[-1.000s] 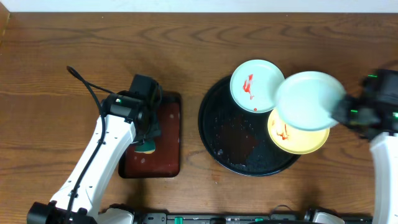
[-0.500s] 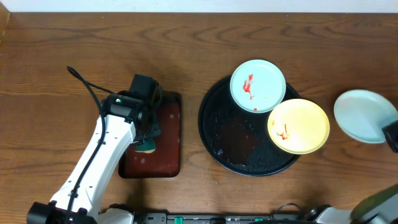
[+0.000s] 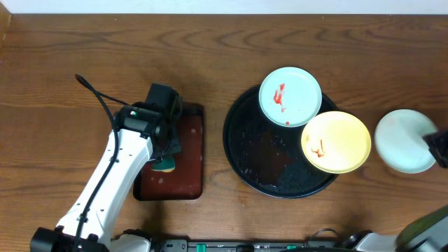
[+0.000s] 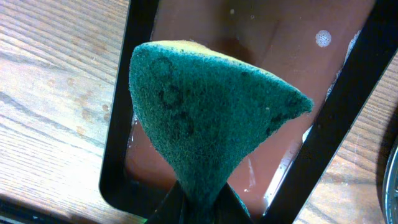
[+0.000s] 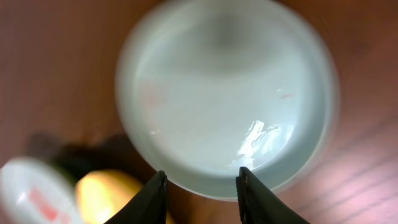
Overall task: Clean dirty plates on tray and stack at the side
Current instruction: 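Reach the right gripper to the yellow plate rim and grip it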
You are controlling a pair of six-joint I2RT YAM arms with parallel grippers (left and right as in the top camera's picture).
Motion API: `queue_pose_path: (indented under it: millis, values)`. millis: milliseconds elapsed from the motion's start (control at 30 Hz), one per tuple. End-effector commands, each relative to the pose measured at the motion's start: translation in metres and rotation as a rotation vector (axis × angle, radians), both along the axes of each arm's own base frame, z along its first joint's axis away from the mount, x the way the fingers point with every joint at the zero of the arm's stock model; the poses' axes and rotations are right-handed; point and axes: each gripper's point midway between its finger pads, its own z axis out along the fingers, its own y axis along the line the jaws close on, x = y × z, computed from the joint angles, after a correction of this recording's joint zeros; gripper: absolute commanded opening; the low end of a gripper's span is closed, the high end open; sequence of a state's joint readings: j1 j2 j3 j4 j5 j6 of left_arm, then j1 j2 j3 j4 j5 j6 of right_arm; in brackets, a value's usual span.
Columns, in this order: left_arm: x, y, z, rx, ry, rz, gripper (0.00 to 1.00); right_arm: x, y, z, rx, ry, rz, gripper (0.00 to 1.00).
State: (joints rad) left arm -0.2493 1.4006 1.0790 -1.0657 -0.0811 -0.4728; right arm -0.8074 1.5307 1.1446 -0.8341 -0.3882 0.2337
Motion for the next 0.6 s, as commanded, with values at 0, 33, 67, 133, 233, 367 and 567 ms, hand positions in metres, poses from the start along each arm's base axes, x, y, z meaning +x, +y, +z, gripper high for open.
queue_pose_path:
  millis: [0, 33, 67, 133, 233, 367, 567]
  values:
    - [0.000, 0.002, 0.001, 0.005, -0.003, -0.005, 0.08, 0.020, 0.050, 0.042, -0.040, -0.117, 0.194, 0.35]
    - [0.000, 0.002, 0.001, 0.005, -0.003, -0.005, 0.07, 0.021, 0.064, 0.045, -0.053, -0.103, 0.230, 0.35]
    - [0.000, 0.002, 0.001, 0.005, -0.003, -0.004, 0.08, 0.021, 0.080, 0.046, -0.074, -0.075, 0.273, 0.36]
    - [0.001, 0.002, 0.001, 0.005, -0.003, -0.005, 0.08, 0.014, 0.099, 0.039, -0.128, 0.019, 0.323, 0.41]
    - [0.000, 0.002, 0.001, 0.005, -0.003, -0.005, 0.08, -0.005, 0.110, 0.020, -0.274, 0.240, 0.310, 0.42]
    - [0.000, 0.002, 0.001, 0.005, -0.002, -0.005, 0.08, -0.007, 0.115, -0.003, -0.424, 0.341, 0.304, 0.38]
    - [-0.002, 0.002, 0.001, 0.007, 0.006, -0.005, 0.08, -0.008, 0.114, -0.045, -0.427, 0.376, 0.300, 0.42]
